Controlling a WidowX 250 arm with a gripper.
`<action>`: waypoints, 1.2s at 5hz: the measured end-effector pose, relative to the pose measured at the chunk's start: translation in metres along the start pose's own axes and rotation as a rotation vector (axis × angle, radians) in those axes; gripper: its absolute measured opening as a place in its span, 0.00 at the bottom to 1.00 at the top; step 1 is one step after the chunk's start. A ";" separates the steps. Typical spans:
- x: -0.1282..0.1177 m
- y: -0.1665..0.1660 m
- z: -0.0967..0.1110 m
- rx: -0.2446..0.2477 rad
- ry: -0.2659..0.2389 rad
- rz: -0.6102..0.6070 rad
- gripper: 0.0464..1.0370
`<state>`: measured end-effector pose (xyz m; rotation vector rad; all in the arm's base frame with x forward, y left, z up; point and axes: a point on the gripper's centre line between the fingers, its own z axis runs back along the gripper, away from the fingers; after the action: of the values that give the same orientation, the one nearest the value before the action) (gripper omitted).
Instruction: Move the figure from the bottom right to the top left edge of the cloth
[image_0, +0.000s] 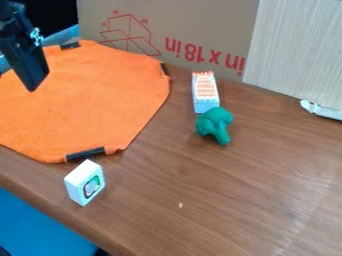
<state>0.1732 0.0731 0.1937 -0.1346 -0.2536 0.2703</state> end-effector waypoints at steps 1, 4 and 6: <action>-0.002 0.000 -0.003 0.002 0.008 0.009 0.96; -0.036 -0.030 -0.068 0.191 -0.003 -0.146 0.96; -0.037 -0.037 -0.116 0.310 0.006 -0.250 0.96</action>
<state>0.1787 0.0166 0.0800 0.2020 -0.2174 0.0579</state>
